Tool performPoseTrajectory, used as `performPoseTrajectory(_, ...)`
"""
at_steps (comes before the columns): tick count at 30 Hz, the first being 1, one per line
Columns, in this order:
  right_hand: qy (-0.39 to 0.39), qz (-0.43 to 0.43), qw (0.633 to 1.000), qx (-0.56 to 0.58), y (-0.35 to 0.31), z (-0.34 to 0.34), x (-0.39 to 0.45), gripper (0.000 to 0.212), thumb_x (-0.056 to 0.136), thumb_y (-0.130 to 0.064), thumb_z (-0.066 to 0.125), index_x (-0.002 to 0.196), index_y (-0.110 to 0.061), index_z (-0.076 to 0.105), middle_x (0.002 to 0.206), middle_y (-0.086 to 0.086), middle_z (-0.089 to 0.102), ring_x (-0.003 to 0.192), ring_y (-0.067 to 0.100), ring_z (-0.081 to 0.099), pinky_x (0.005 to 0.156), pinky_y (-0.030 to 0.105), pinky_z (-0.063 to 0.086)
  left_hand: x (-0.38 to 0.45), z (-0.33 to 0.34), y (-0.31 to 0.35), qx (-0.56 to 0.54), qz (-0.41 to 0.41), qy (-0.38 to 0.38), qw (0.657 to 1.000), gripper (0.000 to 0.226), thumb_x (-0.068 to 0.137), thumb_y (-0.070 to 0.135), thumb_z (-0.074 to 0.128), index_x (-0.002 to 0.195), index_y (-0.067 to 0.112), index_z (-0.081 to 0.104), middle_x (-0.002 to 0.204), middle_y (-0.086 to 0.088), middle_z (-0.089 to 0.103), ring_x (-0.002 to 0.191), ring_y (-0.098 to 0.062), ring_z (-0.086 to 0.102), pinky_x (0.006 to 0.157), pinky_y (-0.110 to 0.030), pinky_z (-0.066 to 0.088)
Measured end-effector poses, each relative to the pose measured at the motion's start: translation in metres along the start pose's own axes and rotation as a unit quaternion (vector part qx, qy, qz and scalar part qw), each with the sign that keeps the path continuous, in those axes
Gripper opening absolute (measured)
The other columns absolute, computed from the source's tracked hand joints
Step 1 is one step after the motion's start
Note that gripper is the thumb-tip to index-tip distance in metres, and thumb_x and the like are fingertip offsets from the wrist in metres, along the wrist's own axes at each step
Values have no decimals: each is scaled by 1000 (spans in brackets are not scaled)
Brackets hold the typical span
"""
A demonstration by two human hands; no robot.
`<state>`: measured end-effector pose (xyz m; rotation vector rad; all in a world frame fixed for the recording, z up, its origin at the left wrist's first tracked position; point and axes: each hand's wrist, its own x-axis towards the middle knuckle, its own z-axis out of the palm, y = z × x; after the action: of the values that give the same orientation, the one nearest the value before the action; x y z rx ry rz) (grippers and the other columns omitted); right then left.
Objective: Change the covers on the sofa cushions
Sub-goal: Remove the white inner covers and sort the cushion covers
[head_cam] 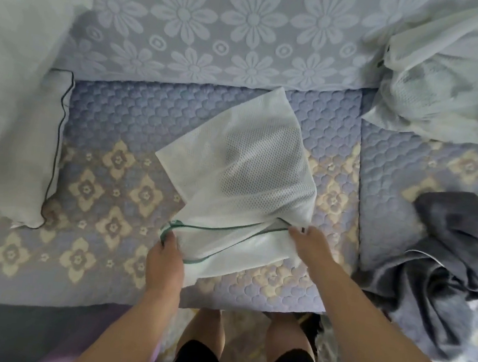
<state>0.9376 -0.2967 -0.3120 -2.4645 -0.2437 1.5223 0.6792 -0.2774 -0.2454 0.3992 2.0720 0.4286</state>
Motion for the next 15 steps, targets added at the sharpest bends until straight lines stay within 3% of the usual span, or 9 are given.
performPoseTrajectory(3,2,33,991,133,-6,-11,-32,29,100,-28,50,118,-7,59,101,5,62,89,22,58,69,34,48,-24,-12,39,-14,62,2,998,29,103,30,47,93,10,65,85,-7,63,79,-27,57,66,-35,47)
performPoseTrajectory(4,15,46,976,214,-18,-22,-52,26,99,-27,51,114,-9,60,97,5,61,86,21,57,67,32,45,-37,-22,61,-13,86,16,996,29,101,26,48,79,11,60,75,-7,57,73,-27,52,61,-36,42)
performPoseTrajectory(6,39,58,930,361,-51,-53,-101,16,95,-24,54,99,-10,62,86,5,58,76,20,55,61,32,43,-67,-48,112,-63,103,35,992,31,95,29,51,67,18,56,72,-7,55,73,-30,53,65,-43,45)
performPoseTrajectory(8,45,-4,904,425,-88,-90,-156,12,94,-15,54,84,-13,58,75,3,55,61,13,55,52,28,43,-91,-76,163,-96,149,51,983,28,93,30,50,68,19,58,77,-8,59,78,-27,56,70,-45,47)
performPoseTrajectory(11,31,-111,868,484,-142,-137,-248,18,96,-11,53,79,-17,54,60,-4,52,50,5,51,51,24,41,-122,-125,231,-151,221,17,963,15,89,26,55,90,21,69,97,-9,69,90,-25,66,77,-44,53)
performPoseTrajectory(13,-14,-171,832,528,-181,-161,-296,25,96,-11,52,71,-16,50,53,-6,48,49,7,47,52,26,36,-142,-153,275,-262,217,-52,939,21,85,21,61,99,18,76,99,-6,75,88,-24,71,74,-39,57)
performPoseTrajectory(15,-19,-214,819,532,-215,-171,-315,23,95,-10,55,74,-18,53,62,-6,50,49,3,48,50,21,40,-147,-160,310,-286,201,-117,929,23,88,20,64,106,14,76,105,-6,77,93,-24,74,80,-39,60)
